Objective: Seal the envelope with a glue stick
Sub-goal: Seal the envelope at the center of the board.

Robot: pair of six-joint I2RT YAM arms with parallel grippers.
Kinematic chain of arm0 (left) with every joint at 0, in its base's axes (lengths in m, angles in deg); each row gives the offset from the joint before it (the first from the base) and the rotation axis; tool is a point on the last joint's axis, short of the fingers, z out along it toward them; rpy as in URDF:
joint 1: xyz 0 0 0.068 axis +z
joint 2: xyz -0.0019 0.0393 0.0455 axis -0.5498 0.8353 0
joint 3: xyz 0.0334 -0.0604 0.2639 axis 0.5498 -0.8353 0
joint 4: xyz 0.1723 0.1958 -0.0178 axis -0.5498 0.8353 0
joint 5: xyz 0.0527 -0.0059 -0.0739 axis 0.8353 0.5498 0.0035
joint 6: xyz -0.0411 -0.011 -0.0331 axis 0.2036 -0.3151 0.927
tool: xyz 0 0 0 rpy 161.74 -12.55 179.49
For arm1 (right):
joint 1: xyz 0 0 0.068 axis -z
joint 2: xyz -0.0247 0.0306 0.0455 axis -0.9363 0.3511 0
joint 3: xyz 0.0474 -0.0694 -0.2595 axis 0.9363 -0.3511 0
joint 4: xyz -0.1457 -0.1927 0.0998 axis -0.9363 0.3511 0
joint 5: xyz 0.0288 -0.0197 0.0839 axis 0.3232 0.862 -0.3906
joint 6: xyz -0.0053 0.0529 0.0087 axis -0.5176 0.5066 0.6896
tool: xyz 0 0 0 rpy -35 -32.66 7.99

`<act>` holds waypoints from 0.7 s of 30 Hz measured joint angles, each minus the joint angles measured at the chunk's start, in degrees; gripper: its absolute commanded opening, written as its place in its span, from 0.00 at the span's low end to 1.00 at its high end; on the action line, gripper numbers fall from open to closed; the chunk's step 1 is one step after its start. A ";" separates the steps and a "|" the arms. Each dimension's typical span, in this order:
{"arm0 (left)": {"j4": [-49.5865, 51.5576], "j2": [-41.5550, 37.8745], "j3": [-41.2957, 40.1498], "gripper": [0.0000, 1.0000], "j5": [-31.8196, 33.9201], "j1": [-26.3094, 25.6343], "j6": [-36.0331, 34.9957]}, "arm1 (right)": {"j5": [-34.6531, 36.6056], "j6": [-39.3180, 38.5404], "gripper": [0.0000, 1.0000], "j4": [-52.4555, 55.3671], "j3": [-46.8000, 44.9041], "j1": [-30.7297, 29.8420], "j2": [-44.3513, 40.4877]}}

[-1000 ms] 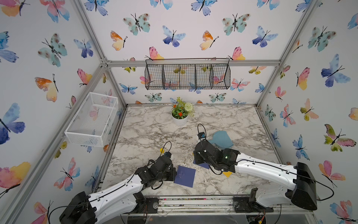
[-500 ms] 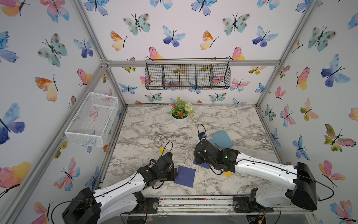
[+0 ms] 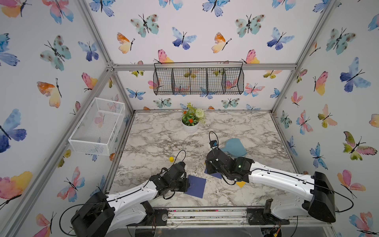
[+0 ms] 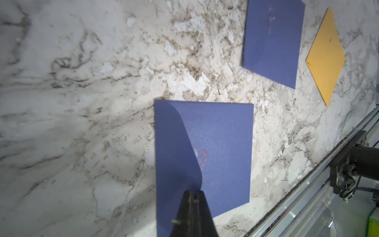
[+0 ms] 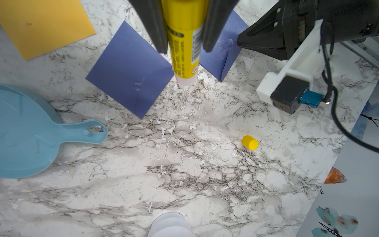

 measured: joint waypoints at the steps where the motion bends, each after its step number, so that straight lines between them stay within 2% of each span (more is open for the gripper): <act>1: -0.33 0.28 -0.07 0.06 -0.13 0.00 -0.04 | 0.00 0.02 0.03 0.04 0.00 0.00 0.00; 8: -2.95 2.27 -1.68 0.09 -0.76 0.00 -0.07 | 0.00 0.07 0.03 0.20 -0.35 0.00 0.00; 13: -4.37 3.52 -2.21 0.15 -1.49 0.00 -0.04 | -0.04 0.04 0.03 0.44 -0.74 0.00 0.00; 17: -5.09 3.93 -2.21 0.14 -1.81 0.00 -0.07 | -0.09 0.07 0.03 0.61 -0.74 0.00 0.00; 21: -5.01 4.31 -2.08 0.09 -1.73 0.00 -0.07 | -0.22 0.07 0.03 0.61 -0.74 0.00 0.00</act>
